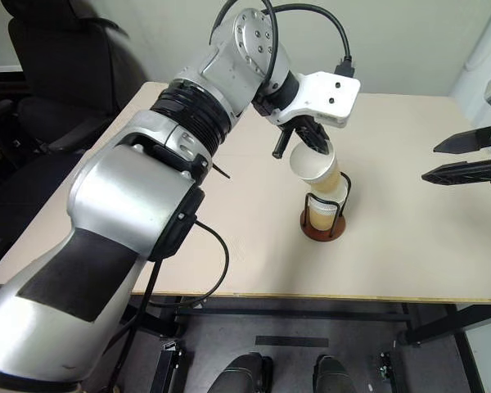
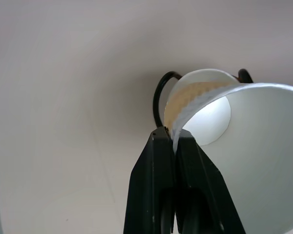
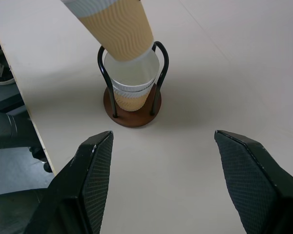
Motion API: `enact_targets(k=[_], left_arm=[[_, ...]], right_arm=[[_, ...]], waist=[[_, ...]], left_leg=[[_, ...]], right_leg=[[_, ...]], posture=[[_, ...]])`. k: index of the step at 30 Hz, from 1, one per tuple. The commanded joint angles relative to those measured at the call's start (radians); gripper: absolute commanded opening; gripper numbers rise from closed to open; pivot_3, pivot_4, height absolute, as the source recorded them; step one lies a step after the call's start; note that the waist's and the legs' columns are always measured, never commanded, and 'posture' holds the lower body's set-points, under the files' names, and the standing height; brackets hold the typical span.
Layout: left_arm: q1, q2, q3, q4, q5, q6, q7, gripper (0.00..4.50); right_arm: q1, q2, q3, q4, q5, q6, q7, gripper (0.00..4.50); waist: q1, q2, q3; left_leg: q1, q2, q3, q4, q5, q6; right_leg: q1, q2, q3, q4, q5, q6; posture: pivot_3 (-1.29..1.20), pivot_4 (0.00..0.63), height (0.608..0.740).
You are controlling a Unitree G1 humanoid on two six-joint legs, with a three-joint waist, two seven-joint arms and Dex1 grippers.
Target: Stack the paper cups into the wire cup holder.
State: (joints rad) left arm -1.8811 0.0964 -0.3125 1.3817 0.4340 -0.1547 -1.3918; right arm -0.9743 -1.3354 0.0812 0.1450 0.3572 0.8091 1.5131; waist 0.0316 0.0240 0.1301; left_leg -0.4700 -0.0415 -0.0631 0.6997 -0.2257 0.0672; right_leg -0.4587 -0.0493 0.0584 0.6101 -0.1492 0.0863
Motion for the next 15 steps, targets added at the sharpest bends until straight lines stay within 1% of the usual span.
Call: enact_targets(k=[1,7,15], left_arm=[[0.0,-0.012,0.009,-0.013,-0.008,-0.007,-0.009,0.03],[0.021,-0.024,-0.006,-0.013,0.005,-0.015,-0.001,0.03],[0.046,-0.033,-0.049,-0.012,0.051,-0.055,0.069,0.03]], right_arm=[[-0.002,-0.024,-0.059,-0.029,0.014,0.004,-0.007,3.34],[0.026,-0.028,-0.079,-0.049,0.024,0.012,-0.014,3.34],[0.04,-0.026,-0.085,-0.059,0.028,0.018,-0.022,3.34]], waist=[[0.0,0.0,0.0],[0.0,0.0,0.0],[0.0,0.0,0.0]], left_leg=[[0.0,0.0,0.0,0.0,0.0,0.0],[0.0,0.0,0.0,0.0,0.0,0.0],[0.0,0.0,0.0,0.0,0.0,0.0]], right_leg=[[0.0,0.0,0.0,0.0,0.0,0.0],[0.0,0.0,0.0,0.0,0.0,0.001],[0.0,0.0,0.0,0.0,0.001,0.002]], posture=[[0.0,0.15,0.74],[0.0,0.15,0.74],[0.0,0.15,0.74]])
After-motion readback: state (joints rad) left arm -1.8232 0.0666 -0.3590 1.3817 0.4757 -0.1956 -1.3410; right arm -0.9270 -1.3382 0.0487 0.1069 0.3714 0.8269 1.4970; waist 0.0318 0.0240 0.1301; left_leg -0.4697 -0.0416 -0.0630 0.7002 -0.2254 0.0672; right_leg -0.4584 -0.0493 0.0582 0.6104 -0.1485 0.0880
